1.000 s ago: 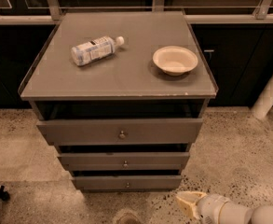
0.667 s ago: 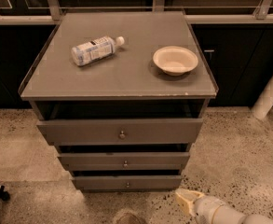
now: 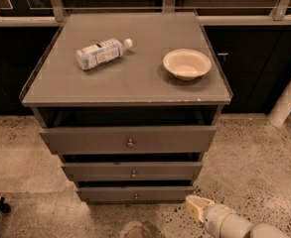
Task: Open middle drawer
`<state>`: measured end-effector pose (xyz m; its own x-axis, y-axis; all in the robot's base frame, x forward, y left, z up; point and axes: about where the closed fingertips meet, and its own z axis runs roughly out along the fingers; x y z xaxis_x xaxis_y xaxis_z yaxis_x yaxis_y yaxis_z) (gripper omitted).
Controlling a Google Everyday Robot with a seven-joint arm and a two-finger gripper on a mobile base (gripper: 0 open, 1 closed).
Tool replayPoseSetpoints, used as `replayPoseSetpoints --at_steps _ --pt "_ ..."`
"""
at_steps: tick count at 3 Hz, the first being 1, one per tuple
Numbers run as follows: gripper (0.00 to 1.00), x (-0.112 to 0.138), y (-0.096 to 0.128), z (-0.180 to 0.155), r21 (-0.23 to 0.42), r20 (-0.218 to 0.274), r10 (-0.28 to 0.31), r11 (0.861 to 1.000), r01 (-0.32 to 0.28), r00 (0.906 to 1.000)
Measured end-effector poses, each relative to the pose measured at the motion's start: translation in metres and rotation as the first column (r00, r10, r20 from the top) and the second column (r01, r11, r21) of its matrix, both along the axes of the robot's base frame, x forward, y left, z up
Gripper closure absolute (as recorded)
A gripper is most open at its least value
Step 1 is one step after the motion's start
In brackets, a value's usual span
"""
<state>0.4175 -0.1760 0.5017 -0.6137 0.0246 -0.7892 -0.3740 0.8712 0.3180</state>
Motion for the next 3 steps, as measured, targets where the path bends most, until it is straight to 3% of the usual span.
replayPoseSetpoints --at_steps 1,3 --pt "1.0 0.007 0.002 -0.014 0.017 0.011 0.02 1.0 -0.02 0.9998" --pt "1.0 0.058 0.001 -0.05 0.114 0.116 0.088 0.988 -0.101 0.9894"
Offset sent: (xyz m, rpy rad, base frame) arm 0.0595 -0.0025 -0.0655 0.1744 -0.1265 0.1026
